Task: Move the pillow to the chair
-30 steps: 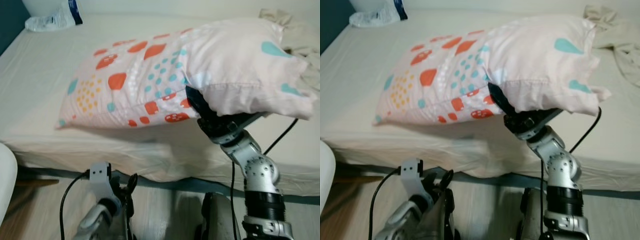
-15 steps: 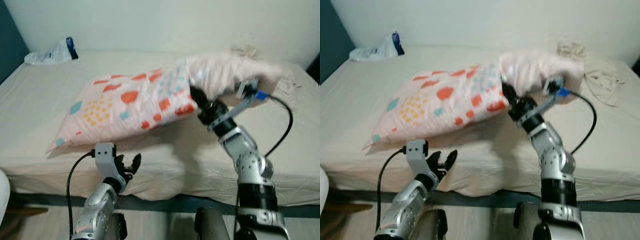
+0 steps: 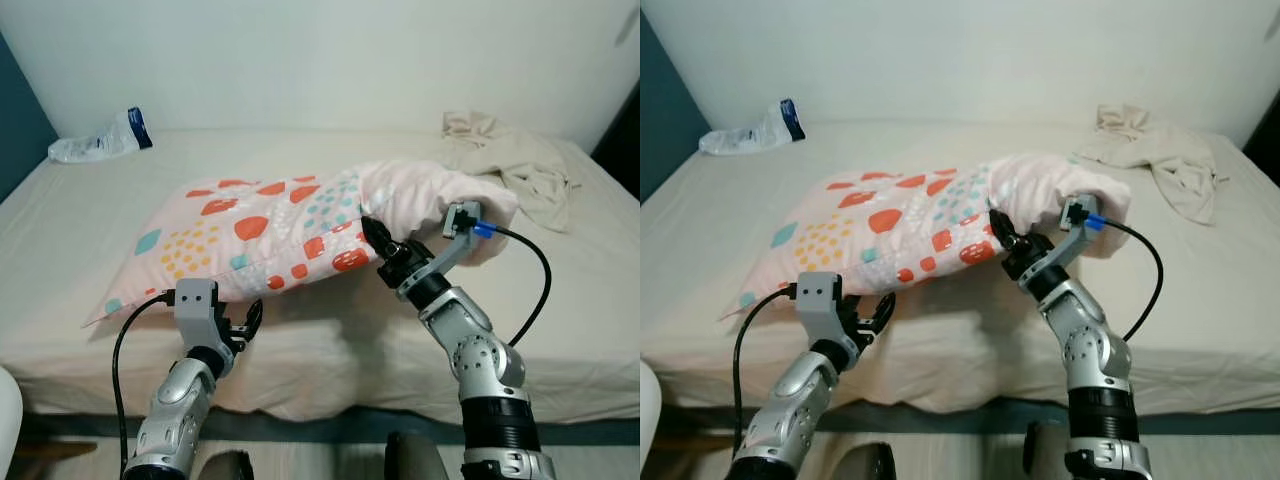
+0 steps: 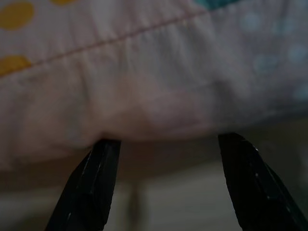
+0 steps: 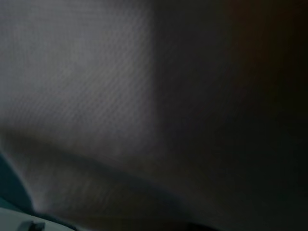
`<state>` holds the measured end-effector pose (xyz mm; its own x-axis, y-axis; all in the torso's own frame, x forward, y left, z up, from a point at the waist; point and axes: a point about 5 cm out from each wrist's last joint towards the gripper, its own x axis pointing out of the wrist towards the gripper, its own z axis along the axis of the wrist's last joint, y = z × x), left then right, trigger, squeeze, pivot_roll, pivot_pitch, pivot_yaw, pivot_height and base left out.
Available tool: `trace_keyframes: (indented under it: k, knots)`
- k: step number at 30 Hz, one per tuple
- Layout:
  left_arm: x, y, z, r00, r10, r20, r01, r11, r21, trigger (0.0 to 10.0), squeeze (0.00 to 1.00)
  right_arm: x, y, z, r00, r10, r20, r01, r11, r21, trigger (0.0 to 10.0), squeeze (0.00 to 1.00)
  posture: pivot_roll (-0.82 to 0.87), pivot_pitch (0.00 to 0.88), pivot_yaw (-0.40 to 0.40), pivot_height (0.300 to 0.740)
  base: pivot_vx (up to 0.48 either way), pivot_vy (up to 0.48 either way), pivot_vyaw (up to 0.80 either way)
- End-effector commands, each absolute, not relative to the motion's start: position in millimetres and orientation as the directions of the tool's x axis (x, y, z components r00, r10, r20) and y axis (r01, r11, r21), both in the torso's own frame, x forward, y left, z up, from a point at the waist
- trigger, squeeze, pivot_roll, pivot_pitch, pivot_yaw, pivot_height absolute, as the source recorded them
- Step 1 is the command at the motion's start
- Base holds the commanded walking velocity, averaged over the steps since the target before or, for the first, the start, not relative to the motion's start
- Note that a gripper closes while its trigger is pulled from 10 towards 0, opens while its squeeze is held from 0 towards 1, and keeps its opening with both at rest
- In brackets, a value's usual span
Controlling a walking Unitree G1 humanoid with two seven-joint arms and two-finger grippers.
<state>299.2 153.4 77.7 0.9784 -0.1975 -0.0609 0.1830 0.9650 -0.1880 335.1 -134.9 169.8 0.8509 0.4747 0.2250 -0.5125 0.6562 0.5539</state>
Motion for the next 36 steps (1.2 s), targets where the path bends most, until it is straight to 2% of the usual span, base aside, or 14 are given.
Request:
trace_keyframes:
  k: [1, 5, 12, 16, 22, 32, 33, 34, 36]
  knots:
    - [299.4, 161.8, 74.8, 0.985, -0.154, -0.073, 0.141, 0.979, -0.149, 10.0, 0.0, 334.1, -131.5, 165.5, 0.85, 0.475, 0.228, -0.515, 0.659, 0.548, 0.0, 0.0, 0.05, 0.0, 0.014, 0.64, 0.0, 0.0, 0.0]
    - [298.7, 164.6, 72.1, 0.987, -0.138, -0.08, 0.125, 0.982, -0.143, 10.0, 0.0, 334.0, -131.6, 163.7, 0.853, 0.473, 0.222, -0.51, 0.662, 0.549, 0.0, 0.0, 0.05, 0.0, 0.015, 0.65, 0.0, 0.0, 0.0]
    - [292.5, 179.2, 55.9, 0.99, -0.034, -0.14, 0.021, 0.995, -0.093, 10.0, 0.0, 335.4, -134.8, 159.0, 0.864, 0.461, 0.203, -0.492, 0.682, 0.541, 0.0, 0.0, 0.04, 0.0, 0.012, 0.689, 0.0, 0.0, 0.0]
    - [291.8, 180.9, 53.8, 0.989, -0.025, -0.146, 0.013, 0.997, -0.08, 10.0, 0.0, 336.0, -135.2, 159.3, 0.865, 0.459, 0.203, -0.49, 0.687, 0.536, 0.0, 0.0, 0.04, 0.0, 0.012, 0.699, 0.0, 0.0, 0.0]
    - [289.5, 183.8, 44.8, 0.985, -0.007, -0.172, -0.004, 0.998, -0.062, 10.0, 0.0, 338.7, -131.8, 165.7, 0.854, 0.467, 0.229, -0.513, 0.689, 0.512, 0.0, 0.0, 0.04, 0.0, 0.009, 0.737, 0.0, 0.0, 0.0]
    - [286.9, 184.1, 36.4, 0.981, 0.005, -0.196, -0.01, 1.0, -0.027, 10.0, 0.0, 341.5, -129.6, 175.8, 0.837, 0.486, 0.251, -0.545, 0.707, 0.45, 0.0, 0.0, 0.04, 0.0, 0.009, 0.74, 0.0, 0.0, 0.0]
    - [286.3, 184.4, 35.1, 0.98, 0.006, -0.2, -0.009, 1.0, -0.013, 10.0, 0.0, 341.5, -129.6, 175.9, 0.833, 0.493, 0.251, -0.552, 0.706, 0.444, 4.4, 0.0, 0.04, 0.0, 0.008, 0.74, 0.0, 0.0, 0.0]
    - [285.2, 185.6, 32.6, 0.978, 0.015, -0.206, -0.011, 1.0, 0.019, 10.0, 0.0, 341.0, -129.8, 175.5, 0.827, 0.506, 0.245, -0.561, 0.717, 0.415, 10.0, 0.0, 0.03, 0.0, 0.007, 0.74, 0.0, 0.0, 0.0]
    - [284.0, 188.1, 30.2, 0.976, 0.034, -0.214, -0.023, 0.998, 0.053, 10.0, 0.0, 340.3, -129.8, 174.8, 0.824, 0.516, 0.235, -0.566, 0.732, 0.379, 10.0, 0.0, 0.03, 0.0, 0.006, 0.74, 0.0, 0.0, 0.38]
